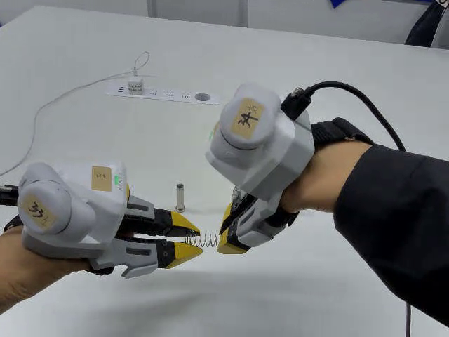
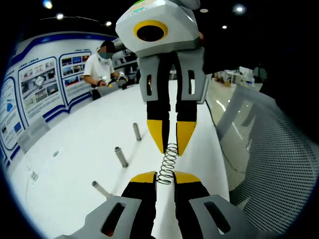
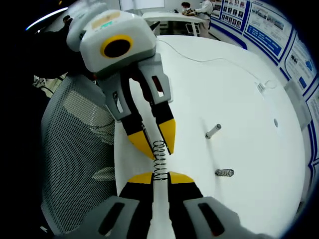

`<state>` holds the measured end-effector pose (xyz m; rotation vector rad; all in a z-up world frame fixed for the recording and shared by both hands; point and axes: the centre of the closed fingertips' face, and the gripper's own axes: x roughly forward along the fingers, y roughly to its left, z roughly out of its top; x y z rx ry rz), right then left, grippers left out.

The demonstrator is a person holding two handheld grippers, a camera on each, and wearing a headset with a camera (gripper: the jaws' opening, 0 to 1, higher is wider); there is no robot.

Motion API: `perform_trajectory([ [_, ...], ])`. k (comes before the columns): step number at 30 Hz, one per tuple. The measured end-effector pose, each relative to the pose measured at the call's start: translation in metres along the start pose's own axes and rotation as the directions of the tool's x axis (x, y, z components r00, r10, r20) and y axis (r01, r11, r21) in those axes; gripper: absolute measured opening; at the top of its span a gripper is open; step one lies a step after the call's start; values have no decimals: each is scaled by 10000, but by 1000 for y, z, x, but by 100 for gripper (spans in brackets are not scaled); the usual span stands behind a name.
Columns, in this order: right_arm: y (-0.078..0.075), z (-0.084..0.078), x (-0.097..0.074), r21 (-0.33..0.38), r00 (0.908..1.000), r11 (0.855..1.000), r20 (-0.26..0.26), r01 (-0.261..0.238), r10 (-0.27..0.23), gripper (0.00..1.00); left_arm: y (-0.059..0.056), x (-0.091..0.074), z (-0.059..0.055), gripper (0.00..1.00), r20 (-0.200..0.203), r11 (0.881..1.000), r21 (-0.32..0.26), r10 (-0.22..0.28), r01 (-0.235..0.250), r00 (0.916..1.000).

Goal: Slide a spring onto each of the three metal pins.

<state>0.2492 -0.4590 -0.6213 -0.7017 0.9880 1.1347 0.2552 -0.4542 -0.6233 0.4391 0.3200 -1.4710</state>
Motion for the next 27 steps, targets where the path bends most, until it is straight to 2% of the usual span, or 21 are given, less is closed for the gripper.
perform_trajectory([
  [15, 3, 15, -23, 234, 9957, 9979, 693, 600, -615, 11, -6, 11, 6, 12, 136, 9980, 235, -588, 585, 9982],
  [27, 12, 23, -35, 593, 9868, 9915, 1070, 1158, -1217, 11, -17, 15, 16, 12, 255, 9922, 572, -1119, 1103, 9934],
])
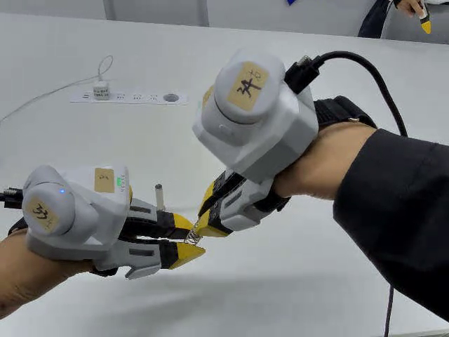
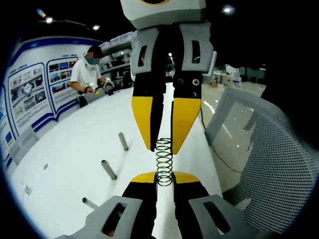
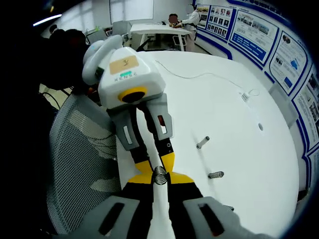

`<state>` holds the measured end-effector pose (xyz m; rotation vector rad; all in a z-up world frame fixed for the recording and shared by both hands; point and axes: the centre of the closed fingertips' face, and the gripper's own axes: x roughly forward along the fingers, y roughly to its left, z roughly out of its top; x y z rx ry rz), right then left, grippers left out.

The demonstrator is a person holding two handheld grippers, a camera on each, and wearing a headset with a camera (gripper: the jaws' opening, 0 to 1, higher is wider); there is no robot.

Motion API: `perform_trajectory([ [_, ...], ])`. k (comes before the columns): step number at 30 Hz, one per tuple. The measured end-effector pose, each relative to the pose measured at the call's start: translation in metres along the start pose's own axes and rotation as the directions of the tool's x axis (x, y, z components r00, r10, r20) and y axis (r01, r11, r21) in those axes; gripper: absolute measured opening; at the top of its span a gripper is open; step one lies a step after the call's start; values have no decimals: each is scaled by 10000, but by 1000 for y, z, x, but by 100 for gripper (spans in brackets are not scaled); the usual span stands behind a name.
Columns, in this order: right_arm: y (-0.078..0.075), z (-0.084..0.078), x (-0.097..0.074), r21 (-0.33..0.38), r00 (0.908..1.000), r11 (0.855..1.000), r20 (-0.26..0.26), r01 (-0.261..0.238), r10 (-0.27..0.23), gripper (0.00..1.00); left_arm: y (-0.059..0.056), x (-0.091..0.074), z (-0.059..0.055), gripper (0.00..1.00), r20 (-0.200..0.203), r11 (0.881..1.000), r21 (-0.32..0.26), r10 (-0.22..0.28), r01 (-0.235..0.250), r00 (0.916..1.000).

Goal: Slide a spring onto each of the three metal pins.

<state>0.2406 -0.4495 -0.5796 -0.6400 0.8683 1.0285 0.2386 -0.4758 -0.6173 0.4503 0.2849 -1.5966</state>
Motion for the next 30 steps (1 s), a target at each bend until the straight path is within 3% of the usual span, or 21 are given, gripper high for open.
perform_trajectory([
  [9, 7, 10, -2, 127, 9993, 9994, 204, 323, -326, 11, -5, -4, 4, 12, -63, 9990, 361, -256, 258, 9997],
  [18, 10, 30, 7, -120, 9986, 9994, 425, 329, -323, 11, -1, -15, 1, 12, -113, 9990, 429, -120, 125, 9999],
  [30, 3, 38, 17, -543, 9994, 9984, 320, 126, -108, 11, 9, -30, -10, 19, -88, 9992, -130, 364, -366, 9993],
])
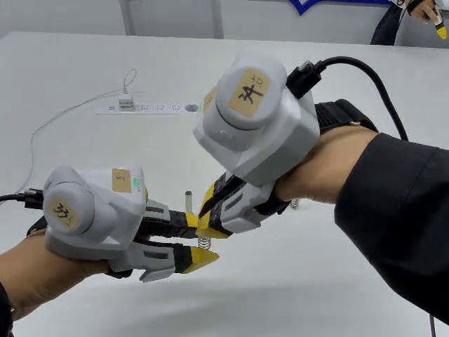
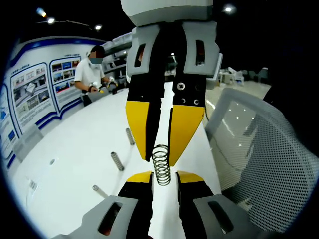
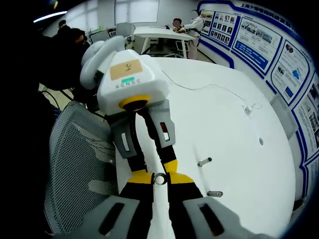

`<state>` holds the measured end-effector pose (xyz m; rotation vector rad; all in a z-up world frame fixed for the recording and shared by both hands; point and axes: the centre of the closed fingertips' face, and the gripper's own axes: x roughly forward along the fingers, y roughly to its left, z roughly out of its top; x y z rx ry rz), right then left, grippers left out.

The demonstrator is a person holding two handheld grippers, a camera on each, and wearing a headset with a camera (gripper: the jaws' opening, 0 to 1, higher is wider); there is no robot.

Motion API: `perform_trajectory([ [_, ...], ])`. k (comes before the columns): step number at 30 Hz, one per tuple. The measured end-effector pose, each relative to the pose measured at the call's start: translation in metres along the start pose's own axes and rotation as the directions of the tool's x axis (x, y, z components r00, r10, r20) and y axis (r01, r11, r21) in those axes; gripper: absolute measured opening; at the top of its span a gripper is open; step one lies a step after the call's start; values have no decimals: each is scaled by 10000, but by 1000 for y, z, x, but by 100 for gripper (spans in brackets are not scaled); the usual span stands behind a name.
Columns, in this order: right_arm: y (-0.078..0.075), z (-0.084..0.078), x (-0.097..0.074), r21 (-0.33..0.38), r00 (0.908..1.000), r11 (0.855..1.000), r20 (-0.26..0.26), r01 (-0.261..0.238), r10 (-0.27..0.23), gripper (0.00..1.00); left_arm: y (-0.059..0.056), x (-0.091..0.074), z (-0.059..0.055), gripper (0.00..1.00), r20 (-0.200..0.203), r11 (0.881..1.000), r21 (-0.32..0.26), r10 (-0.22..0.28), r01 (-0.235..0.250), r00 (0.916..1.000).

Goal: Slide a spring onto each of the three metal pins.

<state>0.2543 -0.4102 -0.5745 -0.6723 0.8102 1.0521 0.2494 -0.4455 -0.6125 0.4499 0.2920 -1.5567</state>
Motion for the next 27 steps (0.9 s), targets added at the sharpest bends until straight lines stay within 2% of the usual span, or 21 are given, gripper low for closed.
perform_trajectory([
  [6, -7, 7, 0, -247, 10000, 9997, -17, -60, 60, 11, 5, -13, -3, 24, 145, 9972, -538, 532, -524, 9985],
  [11, -13, 13, 3, -434, 9999, 9990, -36, -127, 126, 11, 8, -29, -11, 31, 115, 9888, -1031, 1093, -1075, 9939],
  [17, -25, 16, 6, -562, 9999, 9984, -93, -44, 39, 11, 13, -52, -19, 38, 91, 9683, -1614, 1945, -1905, 9809],
  [27, -56, 23, 10, -360, 9990, 9986, 248, 383, -375, 11, 13, -76, -15, 44, 265, 9380, -2069, 2896, -2782, 9568],
])
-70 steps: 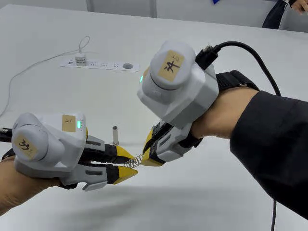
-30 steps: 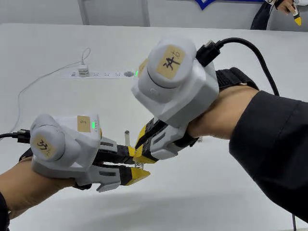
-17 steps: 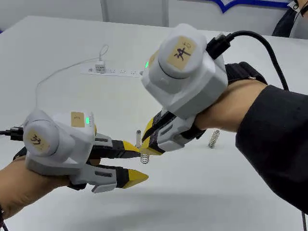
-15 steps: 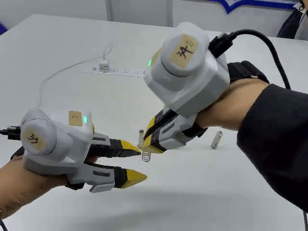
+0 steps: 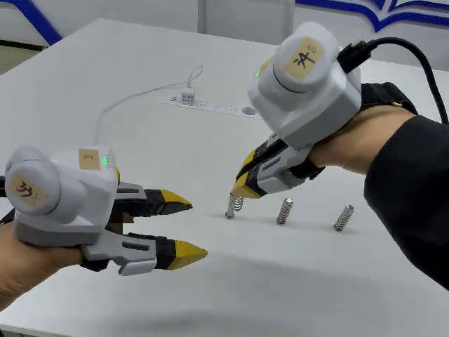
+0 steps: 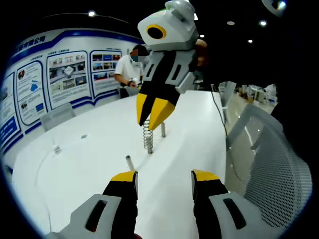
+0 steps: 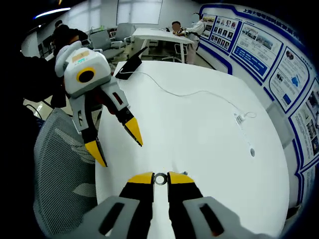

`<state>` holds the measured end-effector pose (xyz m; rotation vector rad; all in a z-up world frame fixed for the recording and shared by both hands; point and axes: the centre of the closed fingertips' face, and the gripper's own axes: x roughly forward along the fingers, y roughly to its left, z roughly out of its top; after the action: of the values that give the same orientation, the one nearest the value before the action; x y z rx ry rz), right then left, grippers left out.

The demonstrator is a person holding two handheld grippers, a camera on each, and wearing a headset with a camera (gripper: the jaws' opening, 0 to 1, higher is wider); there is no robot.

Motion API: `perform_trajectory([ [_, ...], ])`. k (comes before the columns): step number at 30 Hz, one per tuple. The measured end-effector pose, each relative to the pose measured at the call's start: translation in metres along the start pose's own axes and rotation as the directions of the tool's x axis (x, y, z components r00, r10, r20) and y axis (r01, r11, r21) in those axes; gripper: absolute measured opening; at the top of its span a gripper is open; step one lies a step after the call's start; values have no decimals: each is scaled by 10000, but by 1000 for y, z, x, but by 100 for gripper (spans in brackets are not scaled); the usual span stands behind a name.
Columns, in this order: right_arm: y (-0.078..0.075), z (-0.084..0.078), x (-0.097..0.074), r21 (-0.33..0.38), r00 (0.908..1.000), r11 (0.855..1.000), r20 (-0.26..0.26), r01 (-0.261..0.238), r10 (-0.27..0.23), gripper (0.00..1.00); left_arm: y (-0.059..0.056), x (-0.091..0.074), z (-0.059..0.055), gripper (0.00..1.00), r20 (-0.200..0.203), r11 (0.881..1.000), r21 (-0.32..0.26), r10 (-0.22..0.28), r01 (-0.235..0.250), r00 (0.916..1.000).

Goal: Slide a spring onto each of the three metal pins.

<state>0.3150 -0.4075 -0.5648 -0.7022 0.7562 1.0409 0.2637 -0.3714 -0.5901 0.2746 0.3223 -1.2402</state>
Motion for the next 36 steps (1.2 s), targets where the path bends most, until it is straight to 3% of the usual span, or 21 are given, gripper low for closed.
perform_trajectory([
  [13, -46, -7, 28, 380, 9963, 9956, -104, 852, -849, 11, -6, -12, -1, 47, 173, 9970, -452, 643, -634, 9978],
  [23, -50, -17, 45, 639, 9971, 9952, -248, 738, -724, 11, -9, -14, -2, 48, 168, 9936, -625, 949, -937, 9953],
  [36, -51, -22, 54, 765, 9979, 9953, -296, 601, -579, 11, -9, -17, -3, 47, 7, 9908, -703, 1160, -1157, 9932],
])
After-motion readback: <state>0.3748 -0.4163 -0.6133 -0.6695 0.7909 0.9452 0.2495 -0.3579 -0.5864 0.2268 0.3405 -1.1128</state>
